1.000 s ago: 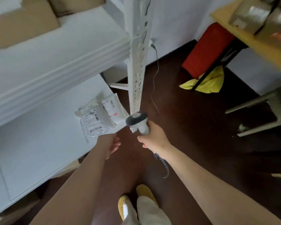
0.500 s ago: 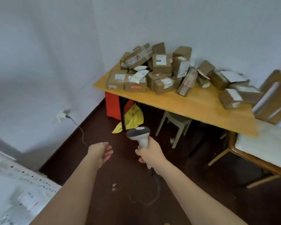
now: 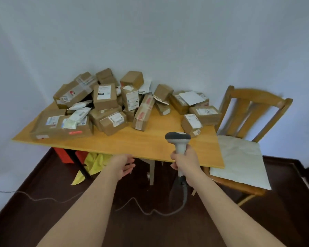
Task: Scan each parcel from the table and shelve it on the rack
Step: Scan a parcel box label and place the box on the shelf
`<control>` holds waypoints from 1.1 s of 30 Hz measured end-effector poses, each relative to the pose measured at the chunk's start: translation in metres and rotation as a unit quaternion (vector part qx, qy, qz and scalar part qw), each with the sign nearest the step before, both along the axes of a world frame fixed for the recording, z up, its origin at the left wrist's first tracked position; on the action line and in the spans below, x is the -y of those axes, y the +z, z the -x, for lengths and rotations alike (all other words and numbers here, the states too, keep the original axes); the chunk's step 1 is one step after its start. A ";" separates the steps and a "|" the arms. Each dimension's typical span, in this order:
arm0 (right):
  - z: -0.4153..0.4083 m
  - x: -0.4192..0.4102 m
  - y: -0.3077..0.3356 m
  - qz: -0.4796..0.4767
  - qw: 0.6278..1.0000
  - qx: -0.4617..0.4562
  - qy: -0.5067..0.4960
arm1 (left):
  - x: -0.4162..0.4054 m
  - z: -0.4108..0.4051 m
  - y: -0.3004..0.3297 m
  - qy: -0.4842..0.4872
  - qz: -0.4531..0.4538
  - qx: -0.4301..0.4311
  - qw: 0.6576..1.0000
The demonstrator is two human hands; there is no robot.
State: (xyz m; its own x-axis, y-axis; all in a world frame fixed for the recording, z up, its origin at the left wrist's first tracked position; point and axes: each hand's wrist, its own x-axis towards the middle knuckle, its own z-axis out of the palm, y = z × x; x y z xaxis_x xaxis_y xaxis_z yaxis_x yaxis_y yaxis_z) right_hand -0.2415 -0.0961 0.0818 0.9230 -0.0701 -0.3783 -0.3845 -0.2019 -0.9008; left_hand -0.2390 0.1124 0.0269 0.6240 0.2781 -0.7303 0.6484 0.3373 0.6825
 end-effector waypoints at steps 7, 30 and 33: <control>-0.107 0.069 -0.012 -0.010 0.995 -0.003 -0.099 | 0.065 -0.151 -0.026 -0.077 -0.012 -0.014 0.997; -0.377 0.165 -0.129 0.007 0.990 -0.142 0.012 | 0.221 -0.368 -0.099 -0.168 -0.065 -0.089 0.980; -0.383 0.157 -0.140 0.007 0.987 -0.158 0.041 | 0.223 -0.361 -0.108 -0.165 -0.026 -0.087 0.982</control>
State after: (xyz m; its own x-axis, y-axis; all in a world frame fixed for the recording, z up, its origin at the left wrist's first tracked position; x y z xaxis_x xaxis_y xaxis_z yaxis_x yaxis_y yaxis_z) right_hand 0.1417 -0.2533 -0.0583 0.7622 -0.0075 -0.6473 -0.6273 -0.2553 -0.7357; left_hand 0.1225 -0.1107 -0.0808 0.5532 0.1223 -0.8240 0.8249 0.0571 0.5623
